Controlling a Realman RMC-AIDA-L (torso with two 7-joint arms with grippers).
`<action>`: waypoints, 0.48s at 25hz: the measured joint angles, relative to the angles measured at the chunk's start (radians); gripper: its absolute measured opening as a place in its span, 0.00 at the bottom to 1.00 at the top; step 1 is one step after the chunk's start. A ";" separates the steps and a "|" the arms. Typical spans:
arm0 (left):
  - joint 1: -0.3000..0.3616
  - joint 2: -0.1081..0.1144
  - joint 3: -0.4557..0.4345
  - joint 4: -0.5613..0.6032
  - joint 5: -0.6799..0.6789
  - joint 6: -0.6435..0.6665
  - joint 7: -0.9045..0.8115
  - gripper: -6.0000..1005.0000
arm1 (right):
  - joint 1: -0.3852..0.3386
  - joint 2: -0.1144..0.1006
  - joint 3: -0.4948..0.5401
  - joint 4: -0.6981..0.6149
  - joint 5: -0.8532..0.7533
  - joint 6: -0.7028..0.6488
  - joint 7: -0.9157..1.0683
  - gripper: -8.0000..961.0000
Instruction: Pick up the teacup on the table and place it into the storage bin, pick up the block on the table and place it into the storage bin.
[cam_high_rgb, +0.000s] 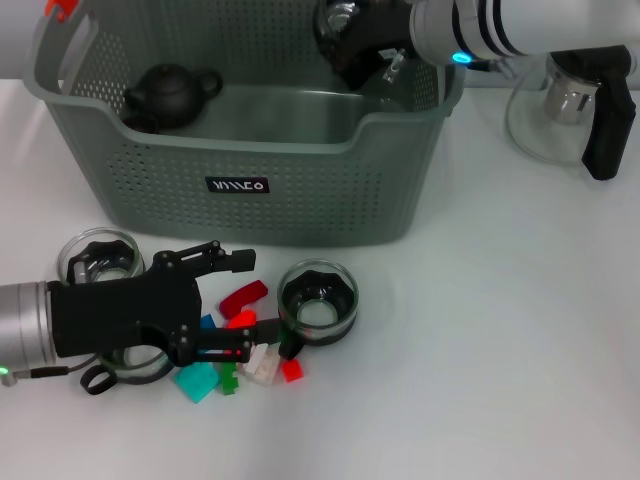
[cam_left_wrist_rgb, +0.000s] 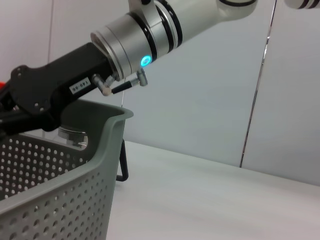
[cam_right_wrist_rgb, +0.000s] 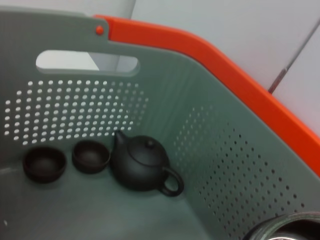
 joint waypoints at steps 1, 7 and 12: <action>-0.001 0.000 0.000 -0.001 0.000 0.000 0.000 0.90 | -0.002 0.000 0.000 0.003 0.000 0.001 0.000 0.07; -0.002 0.000 0.000 -0.001 -0.002 -0.001 0.001 0.90 | -0.010 0.000 -0.002 0.013 0.000 0.003 -0.009 0.07; -0.002 0.000 0.000 -0.001 -0.002 -0.001 0.001 0.90 | -0.012 0.001 -0.002 0.023 0.000 0.004 -0.012 0.07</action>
